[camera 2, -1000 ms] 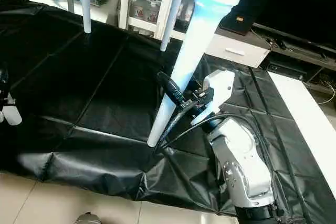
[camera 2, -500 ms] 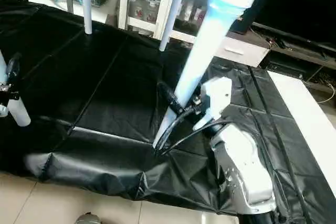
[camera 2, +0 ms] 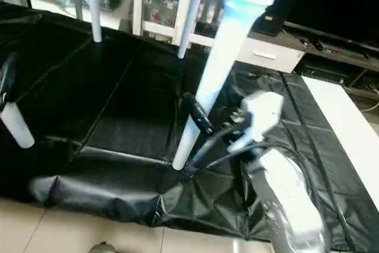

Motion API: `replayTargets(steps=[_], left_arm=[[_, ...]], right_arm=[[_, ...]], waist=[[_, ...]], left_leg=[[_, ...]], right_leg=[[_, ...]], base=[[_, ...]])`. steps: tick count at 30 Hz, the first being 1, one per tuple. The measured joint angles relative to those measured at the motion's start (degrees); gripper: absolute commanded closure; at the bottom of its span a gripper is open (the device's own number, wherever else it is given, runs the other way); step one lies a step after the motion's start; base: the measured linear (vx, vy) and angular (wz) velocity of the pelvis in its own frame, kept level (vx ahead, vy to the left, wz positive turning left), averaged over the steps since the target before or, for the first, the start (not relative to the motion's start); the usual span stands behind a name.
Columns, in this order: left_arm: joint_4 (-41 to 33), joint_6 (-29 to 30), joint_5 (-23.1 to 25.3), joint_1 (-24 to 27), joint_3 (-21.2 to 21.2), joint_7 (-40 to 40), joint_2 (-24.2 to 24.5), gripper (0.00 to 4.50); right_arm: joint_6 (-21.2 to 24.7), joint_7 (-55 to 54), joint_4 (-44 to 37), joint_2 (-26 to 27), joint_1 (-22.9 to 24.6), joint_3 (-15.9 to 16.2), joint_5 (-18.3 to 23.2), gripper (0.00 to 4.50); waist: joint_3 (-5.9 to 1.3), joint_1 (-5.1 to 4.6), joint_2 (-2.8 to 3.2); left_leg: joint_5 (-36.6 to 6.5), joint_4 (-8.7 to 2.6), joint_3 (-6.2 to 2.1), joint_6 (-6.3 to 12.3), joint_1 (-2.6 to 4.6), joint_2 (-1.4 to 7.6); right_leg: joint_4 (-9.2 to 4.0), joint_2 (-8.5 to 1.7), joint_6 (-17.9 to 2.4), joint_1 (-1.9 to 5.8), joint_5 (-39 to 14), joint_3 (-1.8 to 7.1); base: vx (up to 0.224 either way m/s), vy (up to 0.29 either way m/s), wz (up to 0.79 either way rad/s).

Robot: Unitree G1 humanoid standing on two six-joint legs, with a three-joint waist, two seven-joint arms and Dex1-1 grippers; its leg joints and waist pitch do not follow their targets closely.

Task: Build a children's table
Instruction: Flip table

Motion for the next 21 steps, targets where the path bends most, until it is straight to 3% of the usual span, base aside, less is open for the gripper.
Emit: replayTargets(steps=[4,8,11,12,13,15,16,17,18,19,20,21], left_arm=[[-3.75,1.44,-0.41,5.26,-1.01,0.28,-0.73,0.03],[-5.26,1.78,-0.17,7.53,-3.21,0.08,-1.94,0.03],[-5.48,2.11,0.18,7.49,-3.76,0.44,-1.92,0.03],[-5.48,2.15,0.18,7.43,-3.92,0.45,-1.87,0.03],[-5.5,2.16,0.19,7.37,-4.33,0.45,-1.8,0.03],[-5.5,2.39,0.45,7.25,-5.19,0.42,-1.6,0.03],[-5.5,2.72,1.03,7.12,-6.11,0.29,-1.2,0.03],[-5.47,3.32,1.58,7.05,-7.15,0.16,-0.9,0.03],[-5.03,4.04,2.52,6.93,-8.43,0.01,-0.63,0.03],[-4.48,4.8,3.27,6.96,-9.93,-0.23,-0.54,0.03],[-4.11,4.96,3.84,6.97,-10.5,-0.31,-0.48,0.03],[-2.72,5.63,4.73,5.77,-11.64,-0.31,0.12,0.03]], right_arm=[[3.53,0.56,-3.75,-0.1,3.76,-0.85,5.67,0.03],[4.44,1.52,-4.03,-0.3,6.33,-0.46,6.47,0.03],[4.64,1.58,-4.02,-0.3,7.36,0.23,6.44,0.03],[4.83,1.57,-4.04,-0.3,7.38,0.57,6.45,0.03],[4.9,1.53,-4.07,-0.32,7.37,0.65,6.46,0.03],[5.03,1.19,-4.08,-0.37,7.4,0.58,6.46,0.03],[5.38,0.65,-4.01,-0.35,7.52,0.41,6.44,0.03],[5.5,0.11,-3.72,-0.26,7.7,0.28,6.16,0.03],[5.43,-0.64,-3.06,-0.04,8.3,0.0,5.11,0.03],[5.45,-1.64,-1.43,0.21,8.82,-0.32,4.14,0.03],[5.38,-2.3,-0.55,0.28,9.15,-0.48,3.19,0.03],[4.48,-3.54,0.57,1.0,10.12,-1.13,1.76,0.03]], waist=[[0.0,0.01,0.01],[0.04,0.03,0.09],[-0.04,-0.1,0.07],[-0.17,-0.14,0.06],[-0.75,-0.16,0.09],[-1.8,-0.11,0.38],[-2.31,-0.07,0.5],[-2.4,0.02,1.03],[-2.37,-0.04,1.83],[-2.0,-0.3,2.91],[-1.72,-0.66,4.24],[-1.33,-0.01,5.51]], left_leg=[[-0.01,-0.11,-0.03,0.0,0.27,0.01],[-0.05,-0.32,-0.23,0.05,0.57,0.0],[-0.04,-0.29,-0.09,0.06,0.18,-0.02],[0.0,-0.07,-0.01,0.09,-0.49,-0.07],[0.6,0.41,0.07,0.67,-1.69,-0.07],[1.9,0.88,0.06,1.68,-4.25,0.03],[2.53,1.29,0.07,2.09,-5.99,0.05],[2.87,1.61,0.11,2.46,-7.06,0.1],[2.85,1.9,0.1,2.32,-7.66,0.2],[2.68,2.44,0.33,2.52,-7.6,0.23],[2.56,2.9,0.21,2.63,-7.68,0.82],[2.55,3.16,0.13,2.63,-8.03,1.69]], right_leg=[[-0.16,0.03,0.01,0.1,-0.01,-0.03],[-0.85,0.03,0.02,0.29,-0.02,-0.28],[-1.03,0.03,-0.02,0.14,0.09,-0.22],[-1.04,0.07,-0.12,-0.17,0.61,-0.13],[-0.87,0.16,-0.38,-1.05,1.69,-0.08],[-0.87,0.35,-0.59,-3.42,2.85,-0.11],[-0.97,0.64,-0.61,-4.96,3.74,-0.26],[-1.2,0.63,-0.63,-5.87,4.51,-0.26],[-1.8,0.37,-0.37,-6.15,5.17,-0.44],[-2.03,-0.21,-0.22,-6.45,5.14,-1.56],[-2.08,-0.81,-0.12,-5.67,4.55,-3.42],[4.04,-1.53,-0.08,-5.63,0.01,-4.55]], base=[[0.0,0.0,0.0],[0.0,0.0,0.0],[0.0,0.0,0.0],[-0.054,0.017,0.02],[0.0,0.0,0.0],[-0.026,0.01,-0.01],[-0.105,0.011,-0.04],[-0.105,0.011,-0.04],[-0.17,0.051,-0.04],[-0.263,0.074,-0.13],[-0.263,0.074,-0.13],[0.001,0.071,-0.2]])
